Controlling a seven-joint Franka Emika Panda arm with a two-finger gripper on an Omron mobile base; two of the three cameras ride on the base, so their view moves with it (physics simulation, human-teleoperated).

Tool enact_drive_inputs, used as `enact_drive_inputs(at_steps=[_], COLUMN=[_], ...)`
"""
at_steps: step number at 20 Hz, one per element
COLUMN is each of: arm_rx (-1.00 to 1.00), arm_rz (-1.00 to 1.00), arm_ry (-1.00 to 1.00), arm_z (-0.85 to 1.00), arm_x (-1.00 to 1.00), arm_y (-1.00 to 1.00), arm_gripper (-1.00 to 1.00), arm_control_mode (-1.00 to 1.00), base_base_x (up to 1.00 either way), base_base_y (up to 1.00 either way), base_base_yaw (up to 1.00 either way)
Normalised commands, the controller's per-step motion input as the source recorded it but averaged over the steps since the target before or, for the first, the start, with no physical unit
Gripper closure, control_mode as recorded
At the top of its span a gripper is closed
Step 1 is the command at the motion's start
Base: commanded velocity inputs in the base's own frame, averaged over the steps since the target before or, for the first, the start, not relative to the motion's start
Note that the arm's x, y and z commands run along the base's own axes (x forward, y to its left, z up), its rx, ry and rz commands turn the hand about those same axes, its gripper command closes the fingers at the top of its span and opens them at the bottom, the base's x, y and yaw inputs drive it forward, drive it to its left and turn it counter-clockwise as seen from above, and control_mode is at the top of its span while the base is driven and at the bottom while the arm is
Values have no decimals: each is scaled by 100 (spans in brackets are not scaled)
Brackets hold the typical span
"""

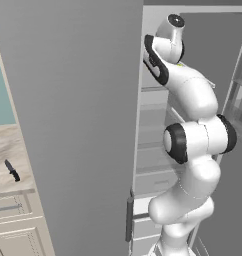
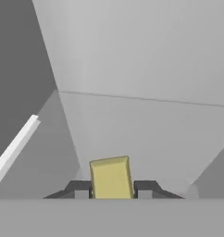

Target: Retrieve the butter from the fridge and place it on a plate on the dining table. Then retrieve the butter knife by the fridge and place it near the plate.

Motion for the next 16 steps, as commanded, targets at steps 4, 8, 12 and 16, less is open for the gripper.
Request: enact_drive_inputs(at_steps=[4, 8, 12, 16], arm_rx=[0, 0, 5, 9], arm_rz=[-19, -34, -34, -30], arm_ry=[0, 7, 15, 17], arm_z=[-18, -14, 0, -1], arm_x=[-84, -64, -58, -89], arm_y=[0, 0, 0, 0], arm_gripper=[100, 100, 100, 100], arm_control_mode=[-100, -100, -100, -100], base_base_x=[0, 0, 0, 0], base_base_y=[0, 0, 0, 0], base_base_yaw=[0, 0, 0, 0])
